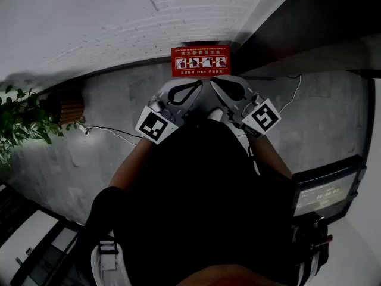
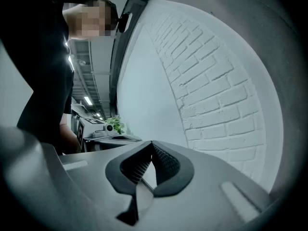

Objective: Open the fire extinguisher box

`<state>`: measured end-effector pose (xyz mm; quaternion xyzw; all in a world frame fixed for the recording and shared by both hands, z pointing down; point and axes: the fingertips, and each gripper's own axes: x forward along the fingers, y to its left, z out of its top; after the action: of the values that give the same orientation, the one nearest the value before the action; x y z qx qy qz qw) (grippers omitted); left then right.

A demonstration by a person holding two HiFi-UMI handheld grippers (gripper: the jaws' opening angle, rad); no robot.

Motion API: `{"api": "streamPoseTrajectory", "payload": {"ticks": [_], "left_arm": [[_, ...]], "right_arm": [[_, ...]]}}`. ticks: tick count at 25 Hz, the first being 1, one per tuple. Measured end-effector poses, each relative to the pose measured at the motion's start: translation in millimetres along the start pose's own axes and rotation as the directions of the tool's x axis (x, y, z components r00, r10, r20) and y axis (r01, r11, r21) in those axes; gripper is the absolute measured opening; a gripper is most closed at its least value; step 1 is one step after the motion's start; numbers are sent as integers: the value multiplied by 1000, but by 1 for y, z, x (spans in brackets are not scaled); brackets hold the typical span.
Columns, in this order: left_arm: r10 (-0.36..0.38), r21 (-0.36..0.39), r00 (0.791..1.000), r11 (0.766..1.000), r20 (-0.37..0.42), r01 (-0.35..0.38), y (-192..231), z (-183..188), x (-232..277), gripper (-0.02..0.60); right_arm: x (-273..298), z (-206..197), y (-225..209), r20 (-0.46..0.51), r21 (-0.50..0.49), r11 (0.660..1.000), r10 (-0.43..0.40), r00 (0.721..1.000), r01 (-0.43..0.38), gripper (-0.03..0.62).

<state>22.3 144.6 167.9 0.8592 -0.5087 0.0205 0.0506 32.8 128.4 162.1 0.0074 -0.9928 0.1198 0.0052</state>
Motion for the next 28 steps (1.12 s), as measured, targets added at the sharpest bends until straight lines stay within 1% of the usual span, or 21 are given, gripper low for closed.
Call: {"api": "streamPoseTrajectory", "payload": {"ticks": [4,7,11,15,18,20,21,24,28], "left_arm": [[-7,0,1000,1000,1,7,-5,1,-1,2],[-9,-13,1000,1000,2,9,4,0,-3,2],[-38,-26,999,999,13,38,40,-7,6,2],[-93,-27,995,995,24,93,78,-12,11,2],[-121,-60,992,991,38,123,111,-13,12,2],[-133,-86,991,987,36,135,131,-17,12,2],[-142,-87,989,986,30,145,138,-19,13,2],[-175,-84,985,981,11,175,146,-29,16,2],[-182,-94,983,979,-22,179,146,-44,33,2]], "right_arm": [[1,0,2,-4,-13,1000,5,1000,-5,6],[9,0,-1,-8,3,1000,-2,1000,2,6],[36,-5,-22,-26,-3,1000,-30,999,30,6],[66,-8,-41,-51,-13,997,-73,996,72,6],[87,-9,-60,-84,-18,993,-120,989,119,6],[100,-8,-72,-90,-23,989,-150,985,148,6],[106,-5,-77,-88,-32,987,-163,983,160,6],[110,-6,-82,-93,-42,980,-195,976,192,6],[97,-23,-99,-118,-8,977,-211,970,211,6]]}}
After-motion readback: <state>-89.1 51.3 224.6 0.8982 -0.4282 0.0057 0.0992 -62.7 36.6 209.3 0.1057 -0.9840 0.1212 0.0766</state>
